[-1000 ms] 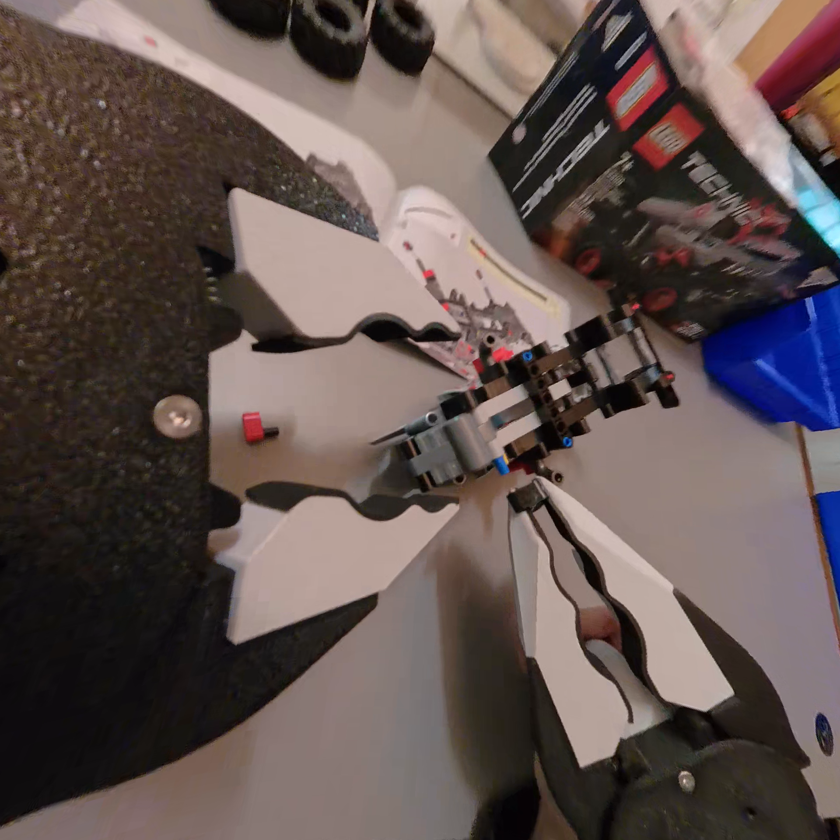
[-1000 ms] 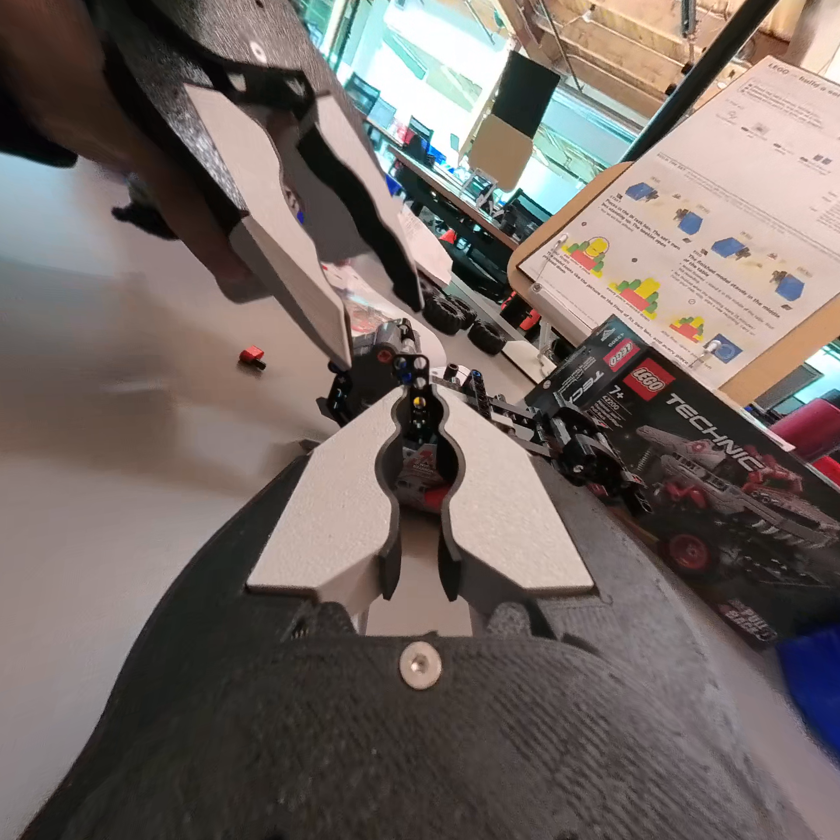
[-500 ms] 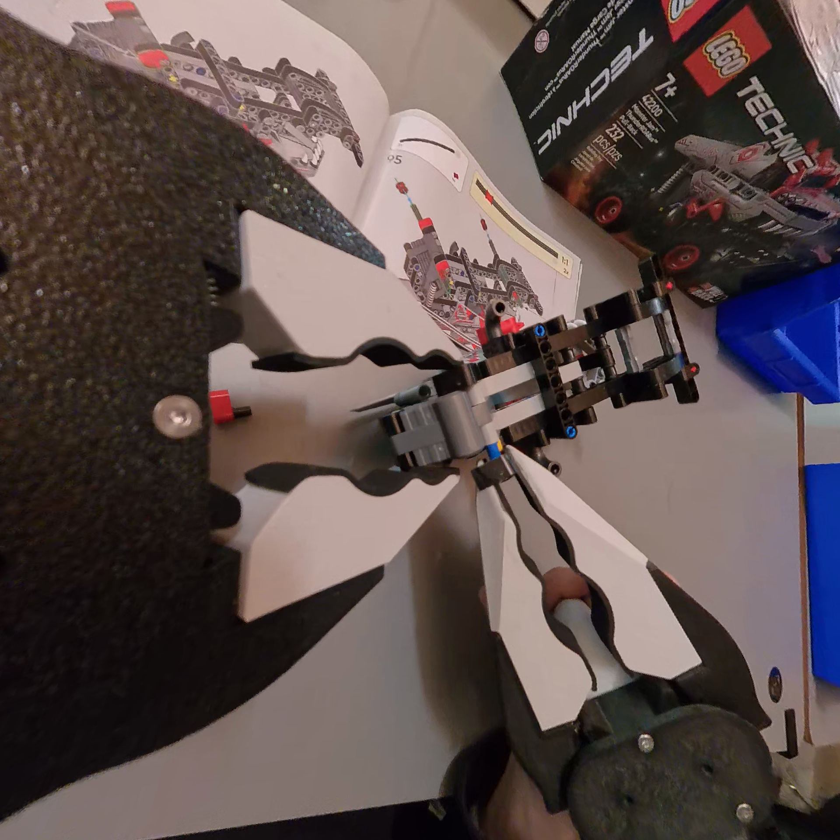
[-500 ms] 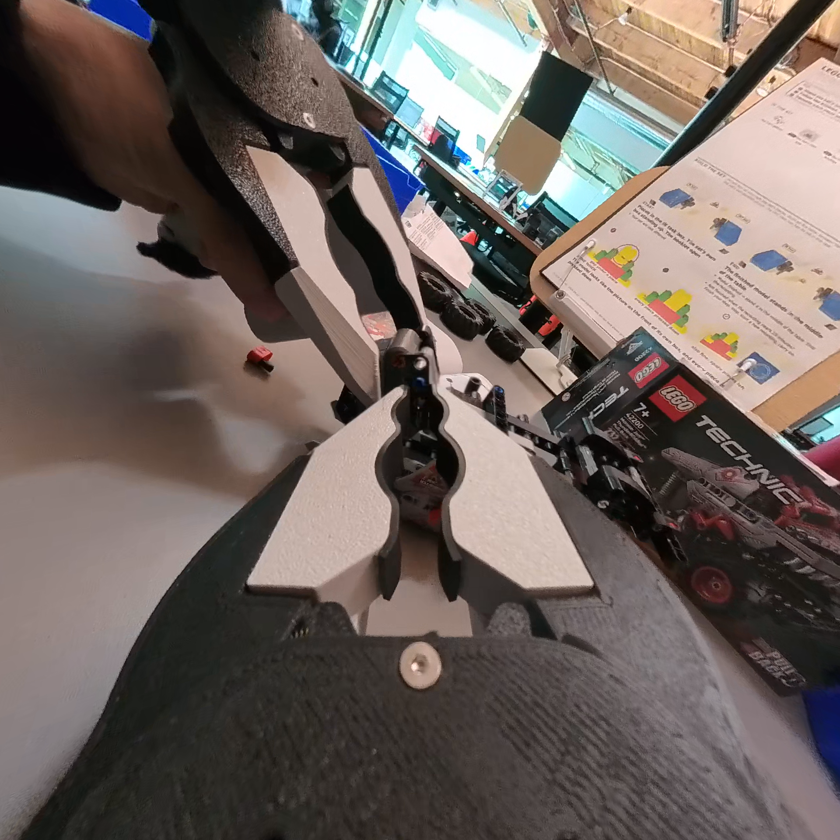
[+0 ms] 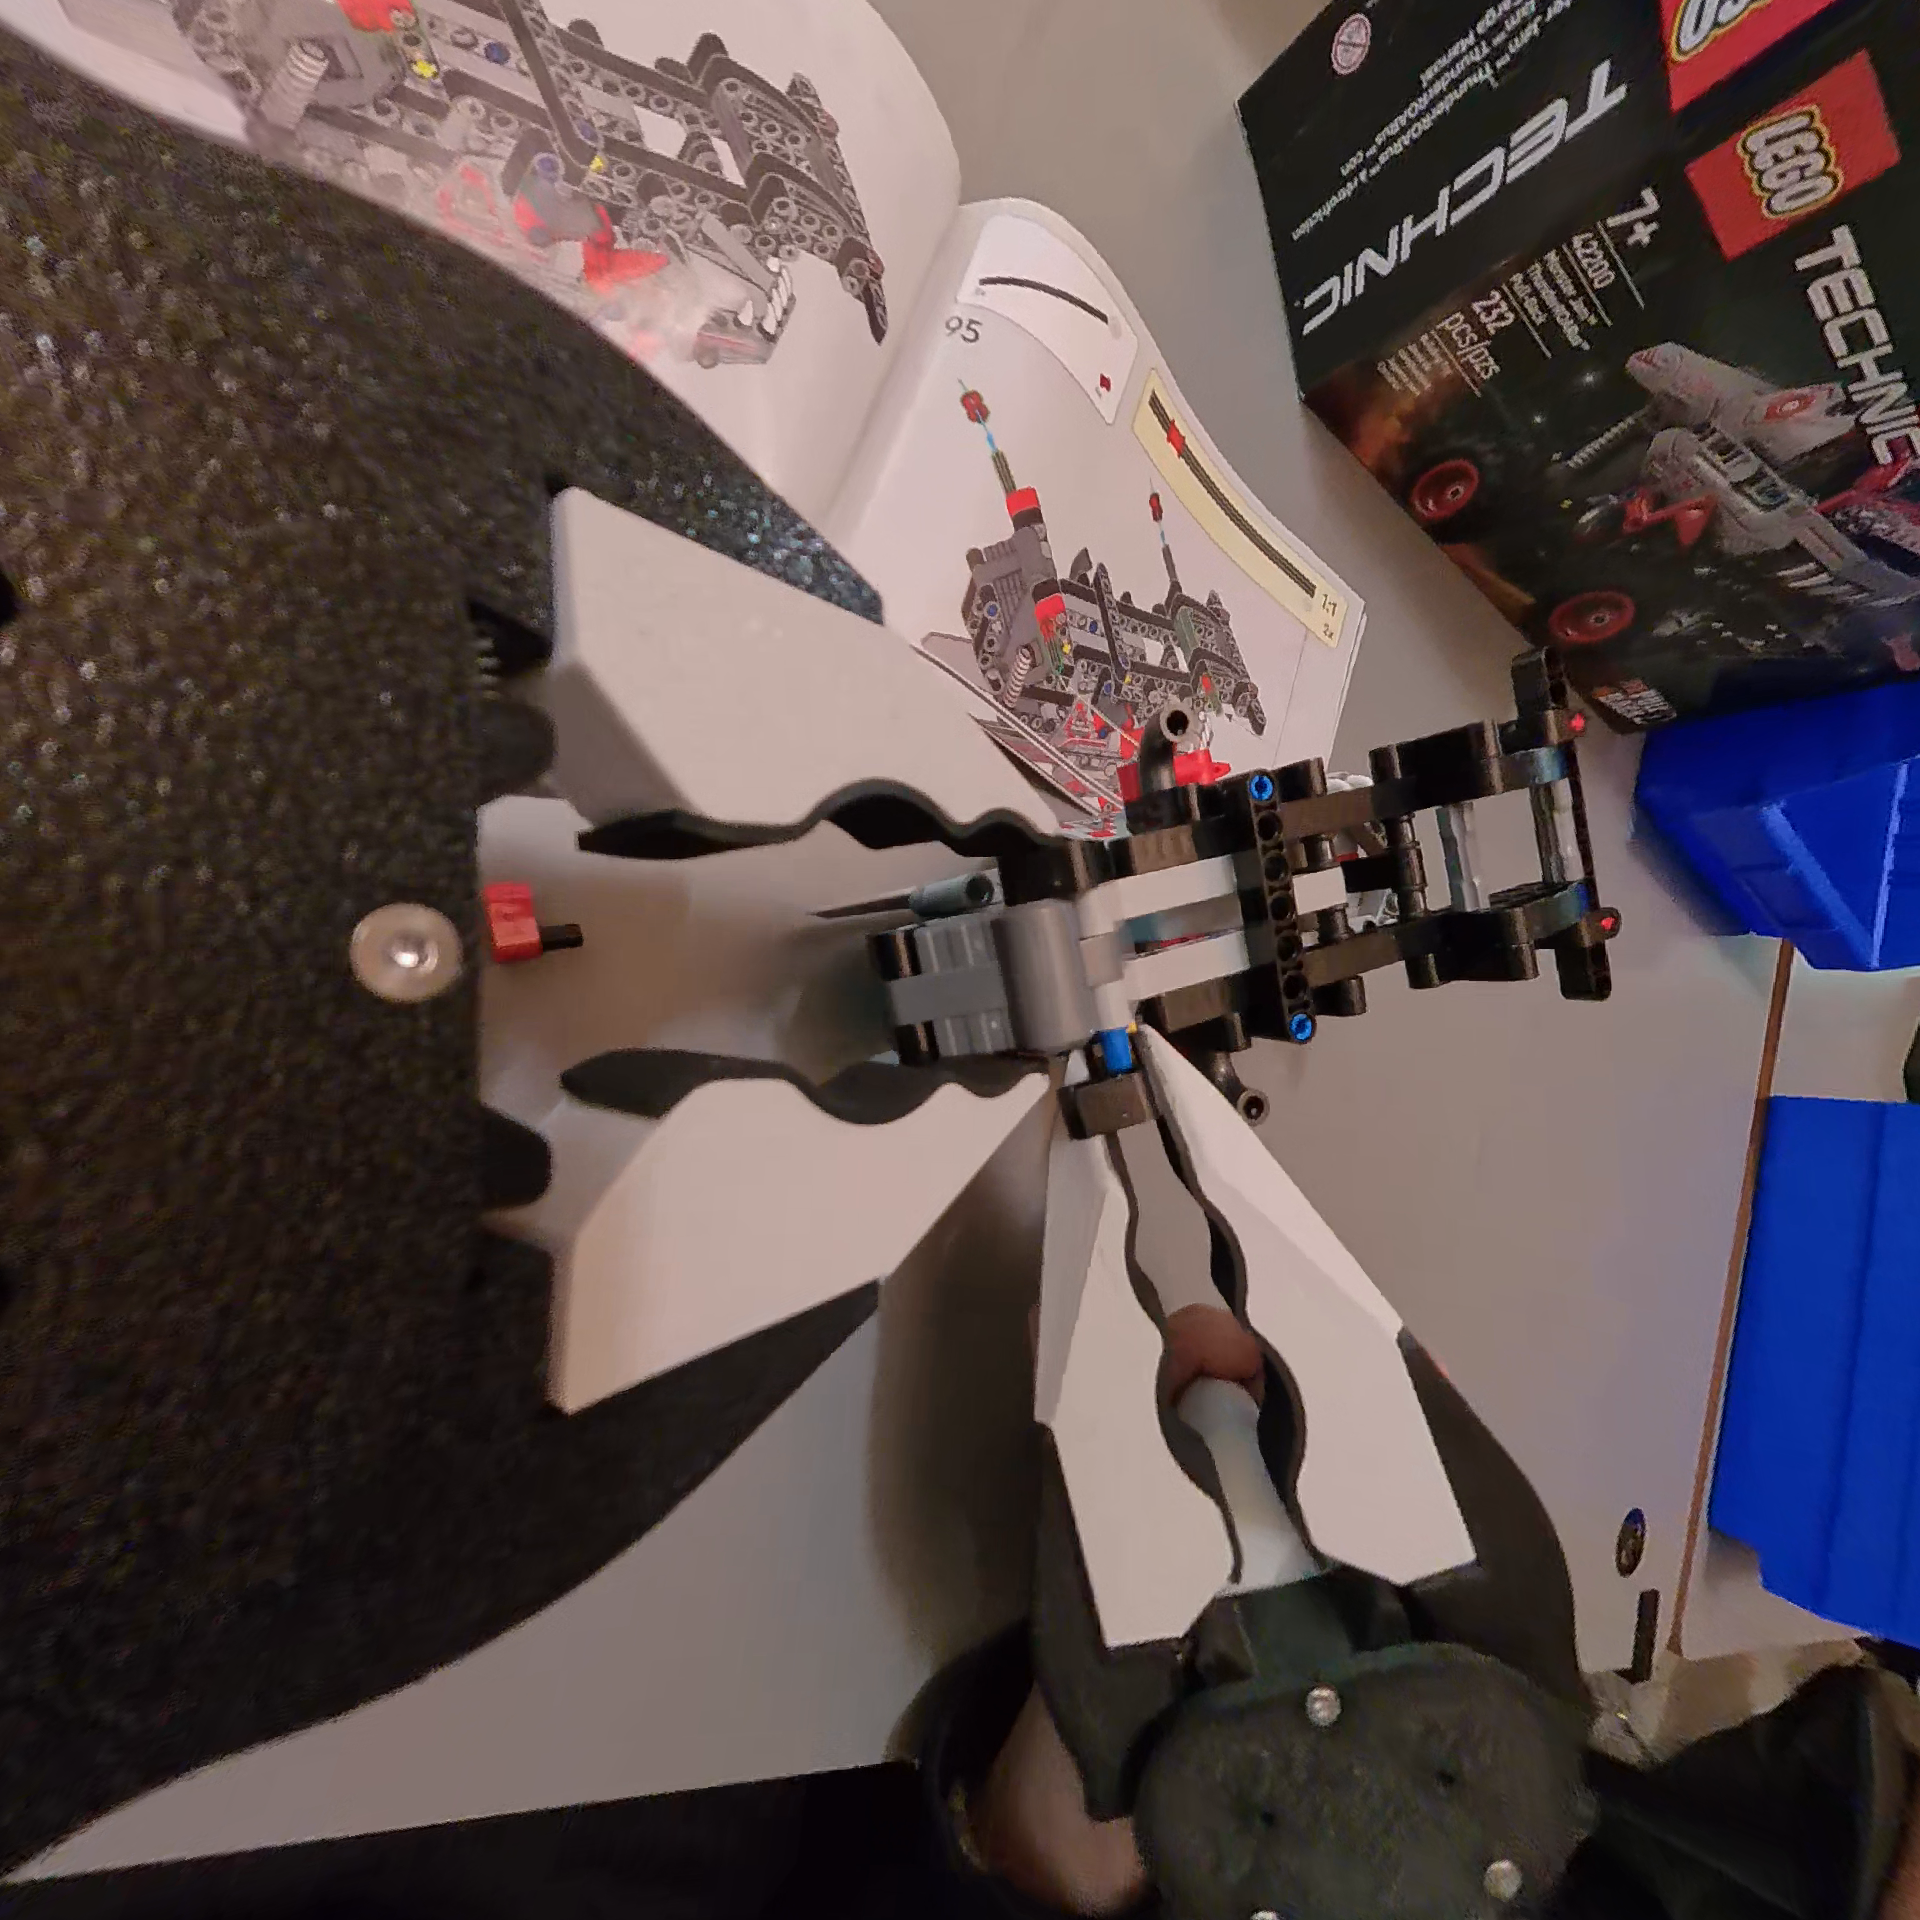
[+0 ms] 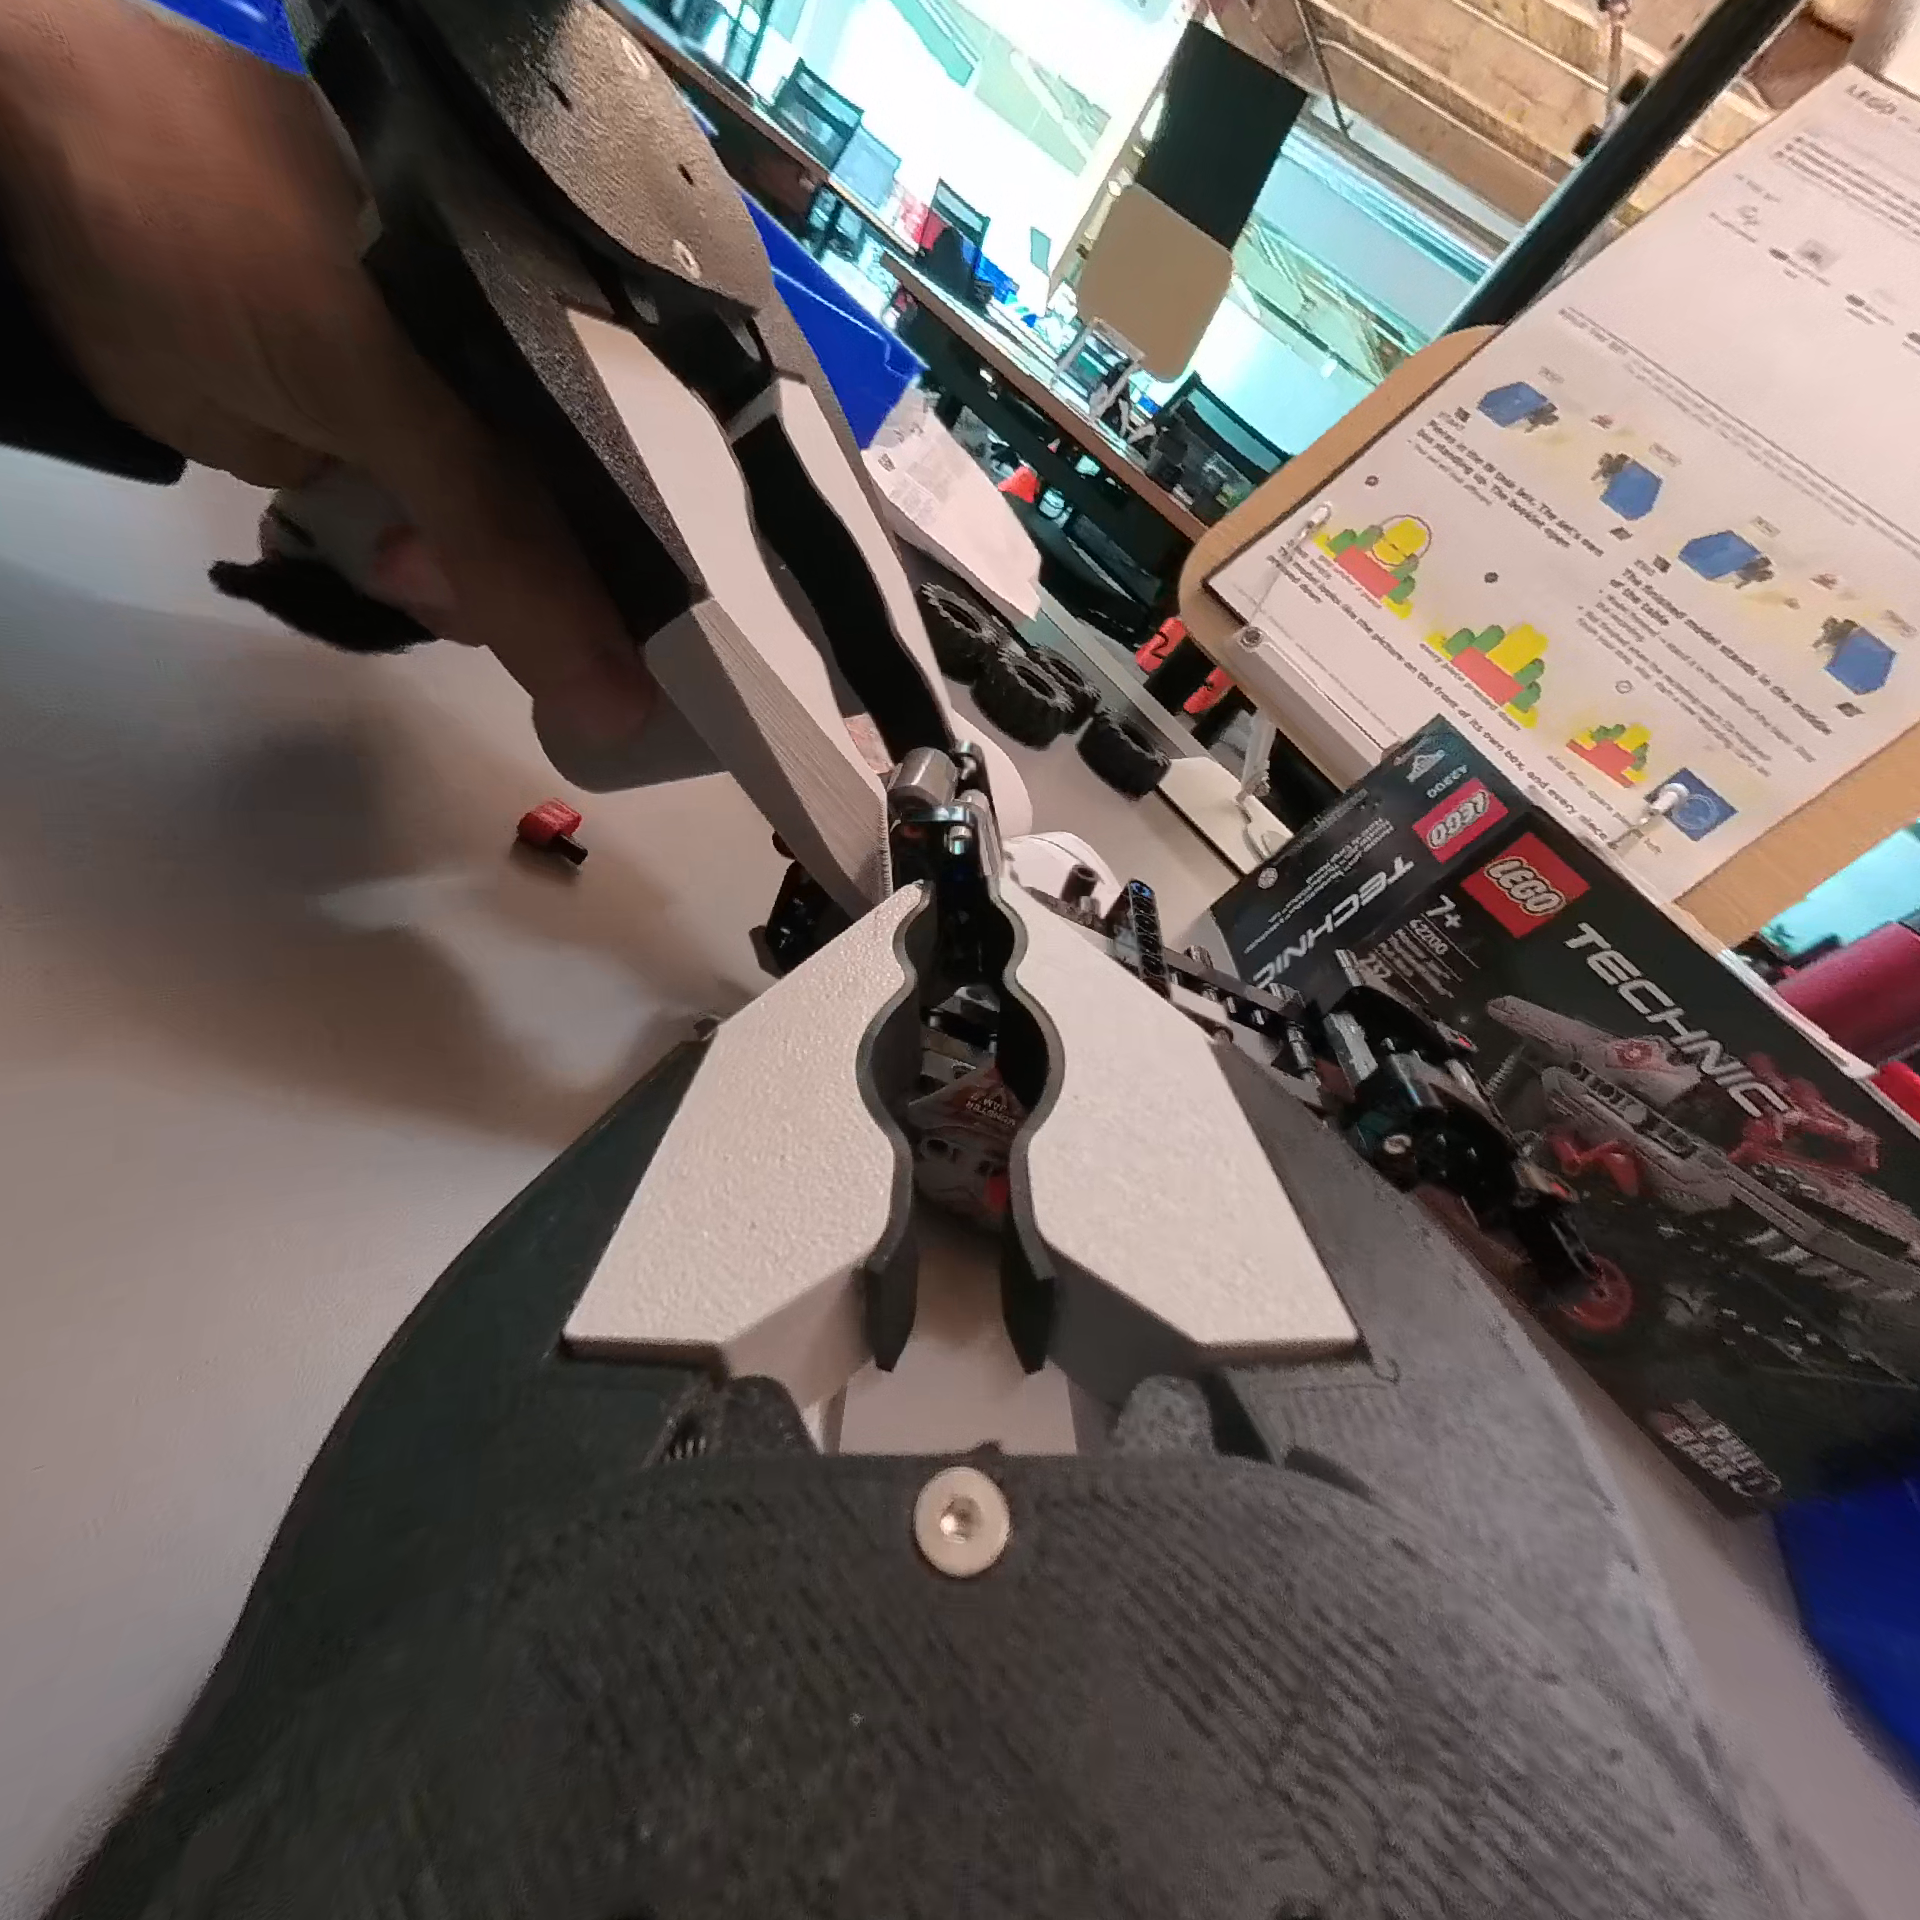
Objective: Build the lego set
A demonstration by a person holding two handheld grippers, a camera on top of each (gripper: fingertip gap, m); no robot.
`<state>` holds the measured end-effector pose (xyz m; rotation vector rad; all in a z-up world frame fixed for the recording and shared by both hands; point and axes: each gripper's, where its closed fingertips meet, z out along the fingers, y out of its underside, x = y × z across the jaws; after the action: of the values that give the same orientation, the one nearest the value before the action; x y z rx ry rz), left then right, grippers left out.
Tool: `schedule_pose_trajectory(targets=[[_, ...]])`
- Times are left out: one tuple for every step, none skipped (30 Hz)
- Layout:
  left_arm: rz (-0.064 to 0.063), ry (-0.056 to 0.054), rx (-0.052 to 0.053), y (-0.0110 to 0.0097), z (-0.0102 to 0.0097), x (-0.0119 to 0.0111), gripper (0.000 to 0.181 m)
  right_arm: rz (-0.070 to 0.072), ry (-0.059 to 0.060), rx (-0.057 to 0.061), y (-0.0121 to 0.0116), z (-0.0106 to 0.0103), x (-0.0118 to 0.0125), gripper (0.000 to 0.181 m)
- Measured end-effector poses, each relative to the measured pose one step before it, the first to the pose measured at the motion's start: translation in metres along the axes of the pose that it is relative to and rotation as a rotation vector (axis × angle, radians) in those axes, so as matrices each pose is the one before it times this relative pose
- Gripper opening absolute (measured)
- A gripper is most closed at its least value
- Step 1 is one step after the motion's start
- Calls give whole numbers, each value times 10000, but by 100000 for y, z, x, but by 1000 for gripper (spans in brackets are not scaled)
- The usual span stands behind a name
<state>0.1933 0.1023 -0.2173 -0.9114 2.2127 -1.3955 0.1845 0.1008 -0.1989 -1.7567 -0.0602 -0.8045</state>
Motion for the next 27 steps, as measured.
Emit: schedule_pose_trajectory(targets=[[-112, -59, 35, 38, 27, -26, 35, -36, 137, -125, 27, 72, 26, 6], [-20, -104, 8, 40, 24, -26, 35, -133, 141, -133, 30, 53, 1, 6], [78, -154, -29, 70, 24, -46, 35, -241, 146, -140, 60, 46, -16, 6], [162, -191, -59, 119, 50, -42, 35, -294, 112, -126, 95, 24, -74, 6], [176, -179, -56, 118, 27, -12, 35, -304, 67, -64, 110, 2, -128, 6], [96, -131, -14, 45, 9, 47, 35, -169, 51, -17, 55, -33, -92, 6], [18, -88, 4, -17, 29, 57, 35, -28, 64, -17, 26, -55, 10, 6], [55, -67, -20, -20, 17, 39, 35, -34, 58, -38, 14, -41, 40, 6], [79, -49, -39, -2, 0, 17, 35, -170, 67, -52, 13, -31, 25, 6], [21, -45, -43, 23, 10, -5, 35, -250, 123, -58, 18, -1, 19, 6], [48, -75, -71, 107, 28, -34, 35, -237, 88, -79, 33, 19, -52, 6], [119, -143, -95, 177, 24, -76, 35, -134, 2, -88, 39, 53, -122, 6], [139, -171, -54, 123, 23, -51, 35, -40, -32, -101, 57, 66, -130, 6], [46, -122, 51, -71, 1, 22, 35, -53, 66, -83, 22, -3, 21, 6], [63, -136, -2, -27, 7, 22, 35, -181, 74, -92, 49, -24, 39, 5], [141, -190, -4, -37, 11, -14, 35, -91, 66, -82, 60, -13, 20, 5], [132, -215, -13, -60, 27, -27, 35, 21, 60, -75, 84, 14, 50, 5], [111, -196, -20, -58, 32, -12, 35, 12, 61, -86, 81, 6, 54, 5], [112, -167, -25, -47, 38, 10, 35, -122, 87, -88, 53, -34, 96, 5], [118, -171, -31, -34, 60, -13, 35, -155, 123, -116, 91, -6, 75, 5], [134, -170, -12, -41, 48, -25, 35, -160, 128, -130, 94, 4, 68, 5], [166, -166, -36, -22, 34, -26, 36, -270, 113, -146, 67, 2, 55, 5], [136, -188, -58, -22, 35, -63, 36, -336, 117, -145, 77, 38, 71, 5], [165, -197, -50, -17, 39, -98, 36, -228, 97, -159, 93, 80, 44, 5], [211, -152, -27, 5, 41, -89, 36, -151, -15, -143, 63, 65, 0, 5], [136, -77, 5, 4, 30, -92, 35, -50, -108, -58, 27, 88, -42, 5], [16, 53, 67, 1, 22, -69, 36, 137, -191, 32, 2, 95, -41, 5]])
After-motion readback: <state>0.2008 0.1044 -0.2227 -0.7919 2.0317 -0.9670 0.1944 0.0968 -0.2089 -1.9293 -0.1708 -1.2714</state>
